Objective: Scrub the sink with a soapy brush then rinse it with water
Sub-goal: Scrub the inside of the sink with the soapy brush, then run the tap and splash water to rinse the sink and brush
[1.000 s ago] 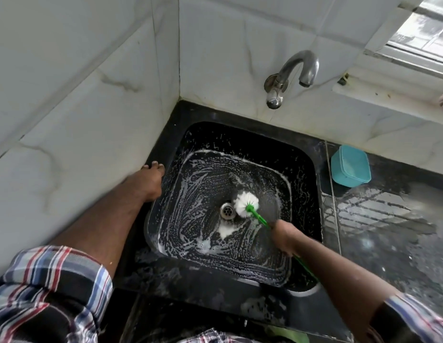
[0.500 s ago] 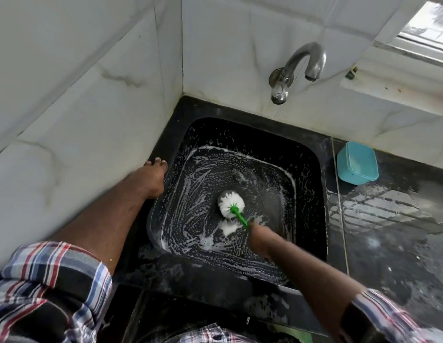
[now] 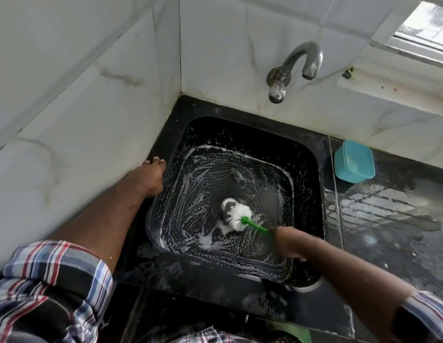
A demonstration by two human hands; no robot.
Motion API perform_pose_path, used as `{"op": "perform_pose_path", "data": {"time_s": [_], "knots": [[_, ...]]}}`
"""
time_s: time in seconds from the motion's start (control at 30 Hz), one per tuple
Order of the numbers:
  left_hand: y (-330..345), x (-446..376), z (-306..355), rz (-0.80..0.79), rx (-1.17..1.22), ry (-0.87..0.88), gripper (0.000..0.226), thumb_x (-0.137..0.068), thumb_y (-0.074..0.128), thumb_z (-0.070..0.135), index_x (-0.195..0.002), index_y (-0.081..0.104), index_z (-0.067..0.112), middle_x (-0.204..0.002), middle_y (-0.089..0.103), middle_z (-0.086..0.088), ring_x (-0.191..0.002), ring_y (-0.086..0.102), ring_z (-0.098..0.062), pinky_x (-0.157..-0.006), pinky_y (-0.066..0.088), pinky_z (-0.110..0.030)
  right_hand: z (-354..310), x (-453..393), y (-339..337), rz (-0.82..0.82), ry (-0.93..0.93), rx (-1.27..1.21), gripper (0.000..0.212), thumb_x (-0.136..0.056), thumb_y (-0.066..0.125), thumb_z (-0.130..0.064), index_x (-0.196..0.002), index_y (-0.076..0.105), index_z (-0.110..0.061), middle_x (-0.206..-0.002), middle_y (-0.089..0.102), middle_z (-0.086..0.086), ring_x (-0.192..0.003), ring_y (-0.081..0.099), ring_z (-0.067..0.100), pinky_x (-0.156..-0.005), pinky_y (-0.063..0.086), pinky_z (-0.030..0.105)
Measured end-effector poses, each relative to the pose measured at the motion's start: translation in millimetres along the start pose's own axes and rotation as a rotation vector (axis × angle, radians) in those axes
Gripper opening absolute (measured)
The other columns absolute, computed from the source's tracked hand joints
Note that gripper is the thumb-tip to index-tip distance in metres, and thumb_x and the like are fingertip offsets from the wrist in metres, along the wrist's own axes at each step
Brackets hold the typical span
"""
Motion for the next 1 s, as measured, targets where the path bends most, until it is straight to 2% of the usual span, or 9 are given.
{"op": "perform_pose_path", "data": {"time_s": [0.1, 0.27, 0.37, 0.47, 0.57, 0.67, 0.83, 0.9, 1.0], "knots": [[-4, 4, 2, 0.015, 0.008, 0.001, 0.076, -0.093, 0.044, 0.003, -0.158, 0.008, 0.018, -0.166, 0.0, -0.004, -0.151, 0.012, -0.027, -0.12, 0.024, -0.048, 12, -10, -19, 0.095, 0.098, 0.076, 0.036, -0.098, 0.043, -0.016, -0.13, 0.055, -0.005, -0.123, 0.065, 0.01, -0.108, 0.065, 0.025, -0.085, 0.054, 0.028], [-6, 7, 3, 0.017, 0.005, 0.031, 0.074, -0.093, 0.046, 0.005, -0.158, 0.011, 0.015, -0.166, 0.003, -0.006, -0.15, 0.016, -0.029, -0.12, 0.025, -0.045, -71, 2, -2, 0.039, -0.094, -0.043, 0.038, -0.099, 0.04, -0.011, -0.133, 0.05, -0.001, -0.122, 0.06, 0.014, -0.108, 0.061, 0.028, -0.082, 0.049, 0.032], [-9, 11, 2, 0.016, 0.002, 0.033, 0.07, -0.092, 0.048, 0.007, -0.156, 0.02, 0.014, -0.164, 0.015, -0.01, -0.147, 0.026, -0.031, -0.117, 0.03, -0.045, -29, 26, -10, 0.03, -0.048, -0.216, 0.022, -0.097, 0.041, -0.014, -0.108, 0.059, -0.013, -0.091, 0.064, 0.005, -0.064, 0.055, 0.013, -0.055, 0.043, 0.024], [-21, 25, 18, 0.185, 0.121, 0.063, 0.052, -0.089, 0.047, 0.012, -0.141, 0.047, 0.017, -0.139, 0.055, -0.015, -0.123, 0.056, -0.034, -0.101, 0.048, -0.046, 7, 47, -11, 0.127, 0.075, -0.777, 0.023, -0.098, 0.04, -0.015, -0.095, 0.062, -0.007, -0.059, 0.052, 0.005, -0.032, 0.036, 0.011, -0.033, 0.028, 0.02], [-26, 46, 60, 0.276, 0.368, 0.123, 0.042, -0.087, 0.054, 0.016, -0.128, 0.061, 0.022, -0.113, 0.072, -0.008, -0.1, 0.068, -0.028, -0.086, 0.055, -0.034, -12, 61, -4, 0.169, 0.048, -1.603, 0.019, -0.1, 0.045, -0.017, -0.095, 0.06, -0.007, -0.057, 0.047, 0.004, -0.038, 0.034, 0.012, -0.037, 0.027, 0.017], [-13, 67, 113, -0.056, 0.731, 0.143, 0.02, -0.094, 0.06, 0.032, -0.109, 0.066, 0.019, -0.106, 0.073, -0.006, -0.095, 0.07, -0.025, -0.088, 0.056, -0.035, -50, 64, -14, 0.181, -0.071, -2.029, 0.02, -0.101, 0.045, -0.015, -0.099, 0.063, -0.007, -0.064, 0.057, 0.006, -0.051, 0.05, 0.017, -0.049, 0.042, 0.026], [5, 117, 159, -0.573, 1.172, 0.141, 0.057, -0.095, 0.041, 0.063, -0.105, 0.065, 0.013, -0.09, 0.07, -0.009, -0.077, 0.068, -0.025, -0.069, 0.06, -0.041, -87, 72, -51, 0.289, -0.204, -2.062, 0.017, -0.1, 0.052, -0.018, -0.094, 0.065, -0.008, -0.066, 0.061, 0.006, -0.05, 0.057, 0.018, -0.042, 0.045, 0.023], [7, 127, 165, -0.624, 1.381, 0.168, 0.052, -0.098, 0.043, 0.058, -0.104, 0.062, 0.011, -0.078, 0.064, -0.012, -0.06, 0.062, -0.023, -0.056, 0.058, -0.036, -93, 72, -60, 0.286, -0.198, -2.032, 0.014, -0.099, 0.054, -0.019, -0.095, 0.064, -0.011, -0.056, 0.058, 0.004, -0.039, 0.05, 0.015, -0.037, 0.041, 0.02], [8, 124, 163, -0.399, 1.469, 0.149, 0.033, -0.104, 0.043, 0.036, -0.108, 0.056, 0.006, -0.058, 0.044, -0.001, -0.038, 0.035, -0.009, -0.033, 0.035, -0.017, -86, 65, -69, 0.342, -0.214, -1.885, 0.017, -0.098, 0.057, -0.022, -0.093, 0.065, -0.009, -0.056, 0.058, 0.002, -0.039, 0.047, 0.013, -0.037, 0.035, 0.019]]}}
Point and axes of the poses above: each hand's wrist, its own x-axis away from the middle knuckle, its own y-axis out of the palm, z = x × y, the point moved 4 cm from there along -x, towards the middle knuckle
